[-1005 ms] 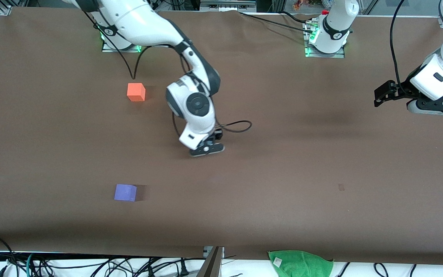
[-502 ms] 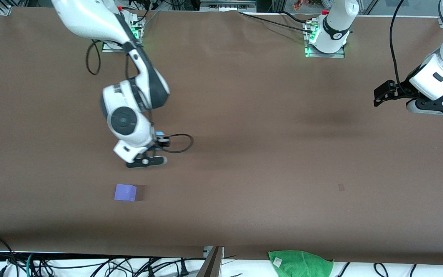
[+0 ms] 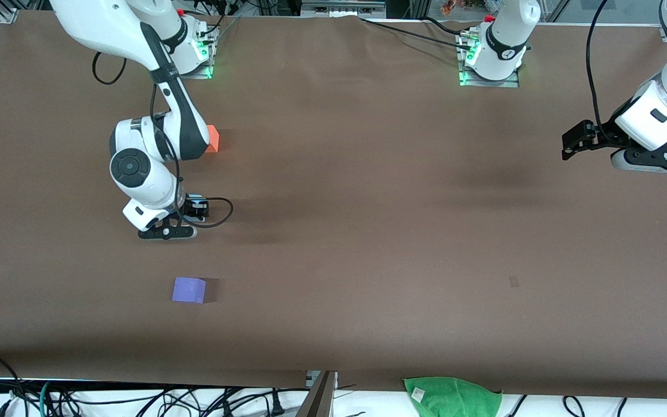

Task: Place blue block between orange and purple blocks
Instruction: 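Grasp the light-blue cube with the right gripper and carry it toward the orange cube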

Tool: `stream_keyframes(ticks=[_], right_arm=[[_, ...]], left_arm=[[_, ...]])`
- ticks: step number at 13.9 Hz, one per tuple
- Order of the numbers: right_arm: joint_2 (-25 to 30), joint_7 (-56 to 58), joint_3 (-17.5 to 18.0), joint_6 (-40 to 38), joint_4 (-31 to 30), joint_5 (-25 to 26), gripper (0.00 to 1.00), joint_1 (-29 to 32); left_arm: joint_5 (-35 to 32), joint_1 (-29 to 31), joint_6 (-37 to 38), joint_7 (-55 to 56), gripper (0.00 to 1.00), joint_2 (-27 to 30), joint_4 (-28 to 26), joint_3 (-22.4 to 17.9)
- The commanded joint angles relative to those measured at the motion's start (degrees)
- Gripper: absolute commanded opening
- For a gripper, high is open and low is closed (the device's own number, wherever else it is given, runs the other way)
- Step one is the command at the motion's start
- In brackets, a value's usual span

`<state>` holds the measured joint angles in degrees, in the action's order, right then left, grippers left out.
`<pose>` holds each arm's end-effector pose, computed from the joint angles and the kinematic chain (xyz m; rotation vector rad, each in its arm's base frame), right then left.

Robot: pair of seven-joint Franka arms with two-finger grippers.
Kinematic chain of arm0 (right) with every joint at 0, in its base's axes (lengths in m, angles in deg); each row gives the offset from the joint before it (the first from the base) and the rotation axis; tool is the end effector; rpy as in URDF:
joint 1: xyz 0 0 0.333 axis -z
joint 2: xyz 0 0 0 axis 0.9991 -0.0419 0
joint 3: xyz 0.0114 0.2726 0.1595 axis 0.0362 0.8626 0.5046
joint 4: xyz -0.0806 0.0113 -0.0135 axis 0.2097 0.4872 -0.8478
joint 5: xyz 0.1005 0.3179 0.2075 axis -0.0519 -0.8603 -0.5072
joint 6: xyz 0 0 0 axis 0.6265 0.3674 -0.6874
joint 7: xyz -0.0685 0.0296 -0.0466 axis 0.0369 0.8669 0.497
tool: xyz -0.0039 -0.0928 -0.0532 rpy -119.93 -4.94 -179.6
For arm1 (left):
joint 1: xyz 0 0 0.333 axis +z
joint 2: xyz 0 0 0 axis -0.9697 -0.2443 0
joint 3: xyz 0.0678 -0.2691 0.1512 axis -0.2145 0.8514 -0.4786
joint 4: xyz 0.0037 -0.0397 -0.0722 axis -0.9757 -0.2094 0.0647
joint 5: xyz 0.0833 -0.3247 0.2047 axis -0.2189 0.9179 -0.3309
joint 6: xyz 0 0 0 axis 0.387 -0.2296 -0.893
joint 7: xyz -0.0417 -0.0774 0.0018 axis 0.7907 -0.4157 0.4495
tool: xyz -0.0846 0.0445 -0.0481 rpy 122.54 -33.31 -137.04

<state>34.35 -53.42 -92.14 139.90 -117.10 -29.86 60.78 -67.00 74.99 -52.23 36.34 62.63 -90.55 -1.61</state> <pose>0.5793 0.1450 0.2294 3.0728 0.0641 -0.0328 0.5526 -0.0342 0.5661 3.1377 -0.1020 -0.0300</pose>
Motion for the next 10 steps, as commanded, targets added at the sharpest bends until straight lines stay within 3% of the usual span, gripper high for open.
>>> stream_keyframes(ticks=[1,5,9,10], right_arm=[[1.4,0.8,0.0,1.6,-2.3,-3.5,0.4,0.3],[-0.1,0.9,0.7,4.4,-3.4,-6.5,0.42,0.3],[-0.7,0.9,0.8,5.3,-3.5,-6.5,0.63,0.3],[-0.6,1.0,0.8,5.3,-3.5,-6.5,0.73,0.2]], left_arm=[[-1.3,-0.5,1.6,-0.3,1.0,-0.9,2.0,0.5],[-1.3,-0.4,1.6,-0.3,1.0,-0.9,2.0,0.5],[-1.3,-0.4,1.6,-0.3,1.0,-0.8,2.0,0.6],[-1.3,-0.4,1.6,-0.3,1.0,-0.8,2.0,0.6]])
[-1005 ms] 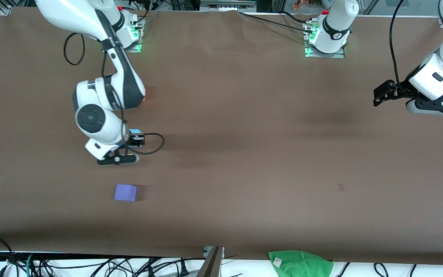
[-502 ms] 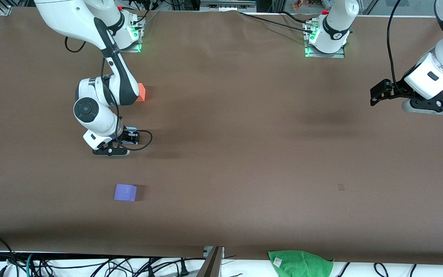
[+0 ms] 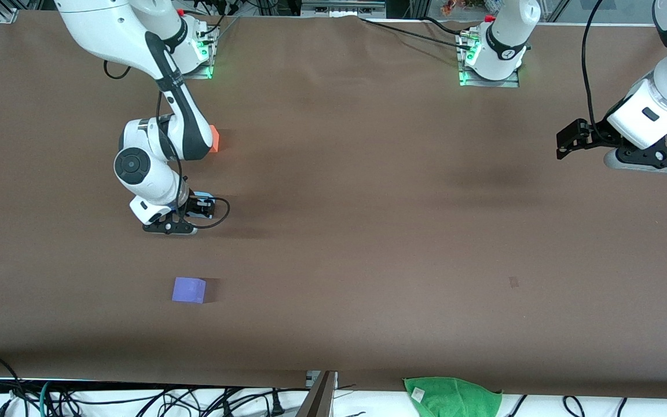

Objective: Place blue block between orange and purple blocks

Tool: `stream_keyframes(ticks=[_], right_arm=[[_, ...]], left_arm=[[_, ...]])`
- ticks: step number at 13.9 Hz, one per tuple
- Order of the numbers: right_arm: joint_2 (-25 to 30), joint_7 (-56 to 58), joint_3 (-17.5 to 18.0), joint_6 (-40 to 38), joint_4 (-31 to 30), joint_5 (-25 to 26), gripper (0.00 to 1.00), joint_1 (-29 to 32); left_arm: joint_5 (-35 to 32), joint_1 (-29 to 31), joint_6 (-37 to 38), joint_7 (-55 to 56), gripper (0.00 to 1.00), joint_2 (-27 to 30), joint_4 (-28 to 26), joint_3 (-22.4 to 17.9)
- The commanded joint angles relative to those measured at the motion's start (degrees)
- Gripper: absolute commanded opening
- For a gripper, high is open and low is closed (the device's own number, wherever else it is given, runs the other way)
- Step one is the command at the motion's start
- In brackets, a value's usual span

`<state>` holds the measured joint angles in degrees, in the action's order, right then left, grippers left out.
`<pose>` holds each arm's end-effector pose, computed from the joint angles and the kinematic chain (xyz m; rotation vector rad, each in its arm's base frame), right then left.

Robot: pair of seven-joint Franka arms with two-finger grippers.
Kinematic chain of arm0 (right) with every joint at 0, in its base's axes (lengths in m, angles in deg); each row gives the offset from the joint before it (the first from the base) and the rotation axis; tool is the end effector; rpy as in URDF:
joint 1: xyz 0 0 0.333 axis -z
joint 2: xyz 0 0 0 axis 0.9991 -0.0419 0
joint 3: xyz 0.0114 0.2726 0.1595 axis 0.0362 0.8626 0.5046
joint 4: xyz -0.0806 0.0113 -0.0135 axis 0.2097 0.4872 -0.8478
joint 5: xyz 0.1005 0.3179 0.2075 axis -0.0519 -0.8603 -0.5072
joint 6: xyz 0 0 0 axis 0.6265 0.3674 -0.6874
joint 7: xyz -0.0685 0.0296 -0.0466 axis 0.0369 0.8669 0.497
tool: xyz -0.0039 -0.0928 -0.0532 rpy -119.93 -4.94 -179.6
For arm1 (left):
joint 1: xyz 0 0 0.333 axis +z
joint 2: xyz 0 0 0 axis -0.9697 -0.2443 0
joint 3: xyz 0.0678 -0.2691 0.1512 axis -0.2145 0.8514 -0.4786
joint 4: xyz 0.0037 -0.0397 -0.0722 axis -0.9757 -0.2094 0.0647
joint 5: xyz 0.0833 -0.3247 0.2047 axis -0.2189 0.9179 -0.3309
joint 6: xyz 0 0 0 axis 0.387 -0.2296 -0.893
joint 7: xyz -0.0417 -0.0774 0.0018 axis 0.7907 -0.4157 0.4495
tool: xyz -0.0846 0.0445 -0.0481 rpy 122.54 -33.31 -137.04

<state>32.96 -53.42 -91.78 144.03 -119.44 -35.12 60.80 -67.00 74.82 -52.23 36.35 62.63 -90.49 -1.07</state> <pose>0.5696 0.1433 0.2056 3.1234 -0.0415 -0.0336 0.5522 -0.0411 0.5666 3.1373 -0.1212 -0.0284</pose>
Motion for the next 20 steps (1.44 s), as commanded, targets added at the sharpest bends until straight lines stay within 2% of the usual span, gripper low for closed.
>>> stream_keyframes(ticks=[1,2,5,9,11,14,16,18,20], right_arm=[[0.9,1.3,0.5,1.0,-1.1,-1.3,0.88,0.2],[1.1,1.9,0.4,0.9,-0.8,-1.3,0.98,0.2],[3.3,3.4,-0.1,-0.7,0.0,-1.3,0.99,0.3],[14.0,1.1,0.5,-12.6,1.4,-1.0,0.99,-0.9],[20.6,0.0,0.5,-20.9,1.7,-1.0,0.99,-0.9],[27.9,-0.3,1.3,-31.5,5.0,-0.2,0.99,-0.9],[30.9,-0.1,1.2,-37.6,7.9,1.3,0.99,-0.9],[31.8,0.4,0.9,-43.8,12.0,3.9,0.99,-0.9],[32.0,0.8,0.5,-46.4,15.3,4.2,0.99,-0.8]], left_arm=[[-1.3,-0.3,1.6,-0.3,1.0,-0.8,2.0,0.1],[-1.3,-0.3,1.6,-0.3,1.0,-0.8,2.0,0.1],[-1.3,-0.3,1.6,-0.3,1.0,-0.8,2.0,0.2],[-1.3,-0.3,2.0,-0.3,1.0,-0.8,2.0,0.2],[-1.3,-0.3,2.0,-0.3,1.0,-0.8,2.0,0.2],[-1.3,-0.3,2.0,-0.3,1.0,-0.8,2.0,0.2],[-1.3,-0.3,2.0,-0.3,1.0,-0.8,2.0,0.3],[-1.3,-0.3,2.0,-0.3,1.0,-0.8,2.0,0.3],[-1.3,-0.3,2.0,-0.3,1.0,-0.8,2.0,0.3]])
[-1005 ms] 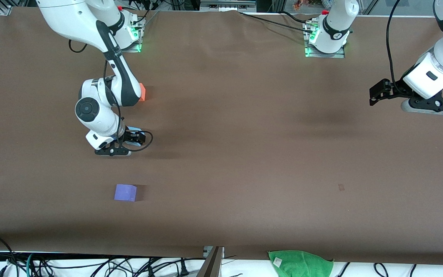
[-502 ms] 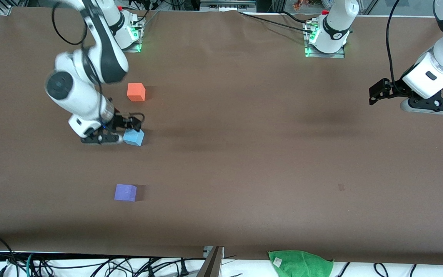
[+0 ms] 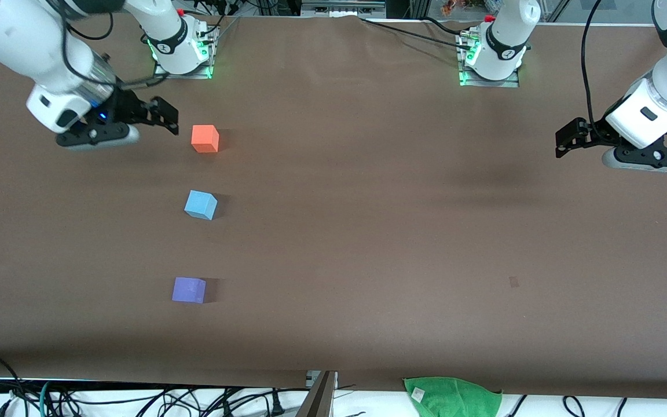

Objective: Place blue block between orange and purple blocks

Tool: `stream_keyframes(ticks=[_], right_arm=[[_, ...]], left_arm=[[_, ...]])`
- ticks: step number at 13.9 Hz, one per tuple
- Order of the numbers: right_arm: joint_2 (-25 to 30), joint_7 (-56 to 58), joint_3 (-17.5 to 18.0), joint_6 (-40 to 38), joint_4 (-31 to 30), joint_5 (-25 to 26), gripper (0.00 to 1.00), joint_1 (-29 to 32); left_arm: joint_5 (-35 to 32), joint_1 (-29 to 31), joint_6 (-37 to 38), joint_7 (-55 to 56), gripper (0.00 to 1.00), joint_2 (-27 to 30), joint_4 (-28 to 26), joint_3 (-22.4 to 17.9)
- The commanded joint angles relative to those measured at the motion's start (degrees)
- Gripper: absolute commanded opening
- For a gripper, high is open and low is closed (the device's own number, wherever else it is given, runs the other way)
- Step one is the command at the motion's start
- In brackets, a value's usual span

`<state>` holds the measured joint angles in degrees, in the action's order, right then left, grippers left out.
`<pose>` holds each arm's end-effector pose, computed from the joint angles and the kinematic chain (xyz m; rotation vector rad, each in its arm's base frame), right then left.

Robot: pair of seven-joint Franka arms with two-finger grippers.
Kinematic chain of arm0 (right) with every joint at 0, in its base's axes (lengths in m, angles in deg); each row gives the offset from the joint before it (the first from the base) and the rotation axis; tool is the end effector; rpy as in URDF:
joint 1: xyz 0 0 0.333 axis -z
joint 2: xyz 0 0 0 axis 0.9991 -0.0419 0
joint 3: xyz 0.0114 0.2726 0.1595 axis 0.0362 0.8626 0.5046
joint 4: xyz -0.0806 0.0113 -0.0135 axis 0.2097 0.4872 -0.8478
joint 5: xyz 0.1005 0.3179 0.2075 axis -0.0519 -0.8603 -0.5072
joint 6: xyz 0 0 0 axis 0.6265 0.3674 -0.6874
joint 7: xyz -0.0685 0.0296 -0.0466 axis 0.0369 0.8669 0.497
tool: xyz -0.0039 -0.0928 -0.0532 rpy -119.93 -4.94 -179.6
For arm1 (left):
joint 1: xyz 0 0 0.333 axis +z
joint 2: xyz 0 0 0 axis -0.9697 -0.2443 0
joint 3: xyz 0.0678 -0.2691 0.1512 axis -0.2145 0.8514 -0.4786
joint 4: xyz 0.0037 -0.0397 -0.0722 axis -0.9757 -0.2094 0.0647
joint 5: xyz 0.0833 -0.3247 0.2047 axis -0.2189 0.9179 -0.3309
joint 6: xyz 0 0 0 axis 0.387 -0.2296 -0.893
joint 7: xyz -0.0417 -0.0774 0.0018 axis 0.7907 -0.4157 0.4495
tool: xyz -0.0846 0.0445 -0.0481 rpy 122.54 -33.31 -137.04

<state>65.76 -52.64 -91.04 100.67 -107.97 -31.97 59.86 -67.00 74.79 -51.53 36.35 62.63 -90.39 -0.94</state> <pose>0.5061 0.1474 0.5539 -3.0340 -0.1484 0.0774 0.5509 -0.0426 0.5663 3.1374 -0.1256 -0.0448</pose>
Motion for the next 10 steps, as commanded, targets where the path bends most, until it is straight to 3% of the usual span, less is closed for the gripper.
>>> stream_keyframes(ticks=[1,10], right_arm=[[-1.3,0.9,-0.5,-4.5,6.1,1.5,0.99,0.3],[-3.0,1.9,1.5,-6.4,10.7,2.9,0.99,3.6]], left_arm=[[-1.3,-0.3,1.3,-0.3,1.0,-0.8,1.9,0.1],[-1.3,-0.2,1.3,-0.3,1.0,-0.8,1.9,0.7]])
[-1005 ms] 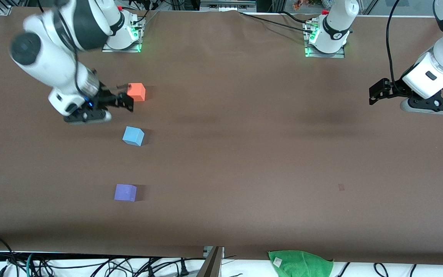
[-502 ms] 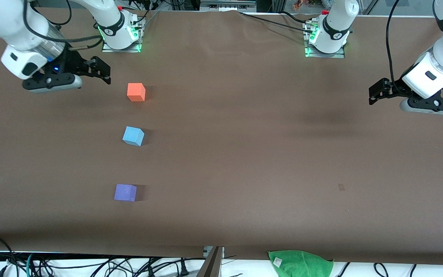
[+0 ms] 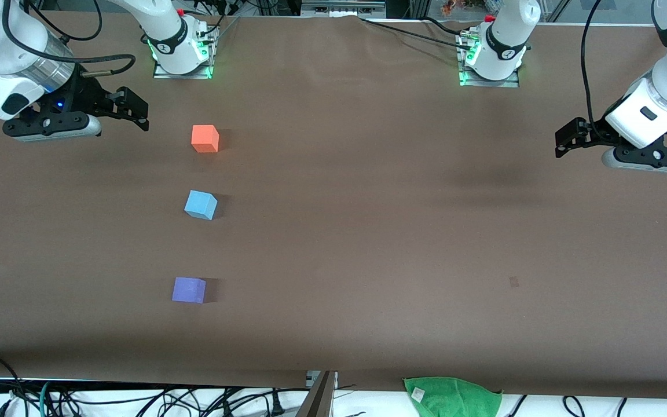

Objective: Place blue block between orange and purple blocks

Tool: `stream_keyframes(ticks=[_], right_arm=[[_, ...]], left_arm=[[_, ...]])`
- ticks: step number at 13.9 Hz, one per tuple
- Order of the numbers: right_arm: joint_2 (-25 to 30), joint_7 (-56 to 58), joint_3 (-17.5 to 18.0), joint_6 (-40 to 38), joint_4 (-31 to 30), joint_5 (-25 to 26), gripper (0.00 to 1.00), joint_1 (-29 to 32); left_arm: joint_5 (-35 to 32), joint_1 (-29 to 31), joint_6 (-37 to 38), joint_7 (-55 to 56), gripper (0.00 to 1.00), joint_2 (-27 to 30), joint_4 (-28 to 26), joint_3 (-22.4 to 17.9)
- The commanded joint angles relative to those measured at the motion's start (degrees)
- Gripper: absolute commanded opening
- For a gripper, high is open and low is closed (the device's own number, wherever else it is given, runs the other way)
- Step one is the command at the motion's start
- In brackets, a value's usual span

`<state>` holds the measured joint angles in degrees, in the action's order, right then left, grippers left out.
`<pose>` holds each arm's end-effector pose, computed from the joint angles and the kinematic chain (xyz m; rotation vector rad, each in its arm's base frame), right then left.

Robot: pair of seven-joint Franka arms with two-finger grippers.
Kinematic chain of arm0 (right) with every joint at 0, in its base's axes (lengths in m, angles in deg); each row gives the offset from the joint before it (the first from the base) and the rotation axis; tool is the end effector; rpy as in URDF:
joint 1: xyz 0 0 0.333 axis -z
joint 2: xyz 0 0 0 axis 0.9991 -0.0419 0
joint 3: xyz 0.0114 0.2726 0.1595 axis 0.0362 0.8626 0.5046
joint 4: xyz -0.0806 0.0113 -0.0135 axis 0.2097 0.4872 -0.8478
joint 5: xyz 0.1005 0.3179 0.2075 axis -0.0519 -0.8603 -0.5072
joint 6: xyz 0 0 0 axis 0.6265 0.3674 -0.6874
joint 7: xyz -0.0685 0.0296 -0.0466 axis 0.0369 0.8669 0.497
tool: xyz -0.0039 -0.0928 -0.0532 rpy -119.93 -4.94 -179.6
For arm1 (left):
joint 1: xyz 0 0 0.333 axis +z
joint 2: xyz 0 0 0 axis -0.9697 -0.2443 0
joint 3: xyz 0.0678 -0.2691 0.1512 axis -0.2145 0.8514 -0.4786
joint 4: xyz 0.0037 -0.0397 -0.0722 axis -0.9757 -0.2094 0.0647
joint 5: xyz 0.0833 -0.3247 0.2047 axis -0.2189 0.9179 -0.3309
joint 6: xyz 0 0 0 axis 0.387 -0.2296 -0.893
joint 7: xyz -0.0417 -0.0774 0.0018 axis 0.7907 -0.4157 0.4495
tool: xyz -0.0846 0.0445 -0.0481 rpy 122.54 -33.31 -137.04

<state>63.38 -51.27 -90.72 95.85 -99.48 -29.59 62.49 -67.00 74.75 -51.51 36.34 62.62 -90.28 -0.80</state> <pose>0.5243 0.1275 0.5955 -3.0775 -0.1426 0.0234 0.5510 -0.0443 0.5671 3.1372 -0.1308 -0.0426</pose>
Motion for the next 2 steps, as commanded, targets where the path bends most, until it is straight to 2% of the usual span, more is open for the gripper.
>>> stream_keyframes(ticks=[1,2], right_arm=[[-0.9,0.6,1.2,-1.7,2.2,0.6,0.99,0.9],[-1.0,0.8,1.2,-1.6,2.2,0.6,0.99,0.9]], left_arm=[[-1.4,-0.2,1.4,-0.3,1.0,-0.8,1.8,0.6],[-1.4,-0.2,1.3,-0.4,1.0,-0.8,1.8,0.6]])
